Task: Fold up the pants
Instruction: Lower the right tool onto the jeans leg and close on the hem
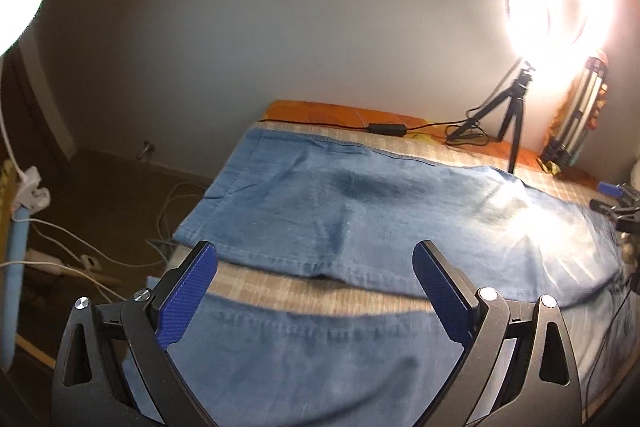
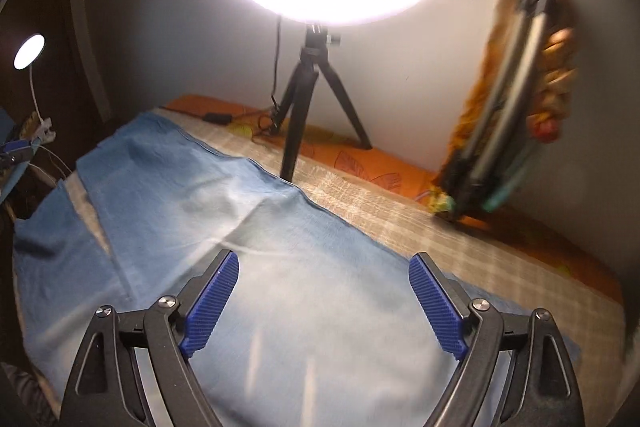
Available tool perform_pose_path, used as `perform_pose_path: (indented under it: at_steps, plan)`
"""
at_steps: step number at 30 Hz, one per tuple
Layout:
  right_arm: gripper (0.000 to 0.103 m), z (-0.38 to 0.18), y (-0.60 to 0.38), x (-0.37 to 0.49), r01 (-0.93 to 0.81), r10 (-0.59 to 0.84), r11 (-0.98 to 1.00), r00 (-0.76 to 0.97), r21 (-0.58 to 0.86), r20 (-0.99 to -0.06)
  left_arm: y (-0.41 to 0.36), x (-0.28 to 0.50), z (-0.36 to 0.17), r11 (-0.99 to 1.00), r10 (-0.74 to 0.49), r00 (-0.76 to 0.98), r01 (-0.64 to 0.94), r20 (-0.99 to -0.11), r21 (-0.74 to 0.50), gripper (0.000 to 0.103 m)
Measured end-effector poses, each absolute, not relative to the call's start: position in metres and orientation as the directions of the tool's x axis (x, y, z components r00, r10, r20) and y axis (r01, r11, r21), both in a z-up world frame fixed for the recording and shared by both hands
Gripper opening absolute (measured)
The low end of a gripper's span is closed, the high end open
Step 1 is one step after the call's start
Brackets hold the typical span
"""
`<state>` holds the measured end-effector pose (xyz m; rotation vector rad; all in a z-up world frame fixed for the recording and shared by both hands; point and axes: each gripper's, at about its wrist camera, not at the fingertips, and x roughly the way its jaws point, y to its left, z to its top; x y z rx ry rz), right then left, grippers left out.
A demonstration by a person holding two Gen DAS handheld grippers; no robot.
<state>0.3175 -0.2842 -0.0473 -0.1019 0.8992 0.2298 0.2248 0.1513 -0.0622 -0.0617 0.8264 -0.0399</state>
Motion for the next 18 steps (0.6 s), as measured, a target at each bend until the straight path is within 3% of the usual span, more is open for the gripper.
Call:
perform_pose_path:
  at_steps: [6, 18]
  plan:
    - [0.088, -0.103, -0.294, 0.387, -0.289, 0.203, 0.956, 0.514, 0.055, -0.833, 0.145, 0.254, -0.083, 0.999, -0.034, 0.645, -0.005, -0.763, -0.049, 0.098]
    - [0.088, -0.147, -0.288, 0.405, -0.361, 0.233, 0.930, 0.432, 0.070, -0.871, 0.142, 0.276, -0.092, 0.999, -0.018, 0.635, -0.025, -0.773, -0.044, 0.098]
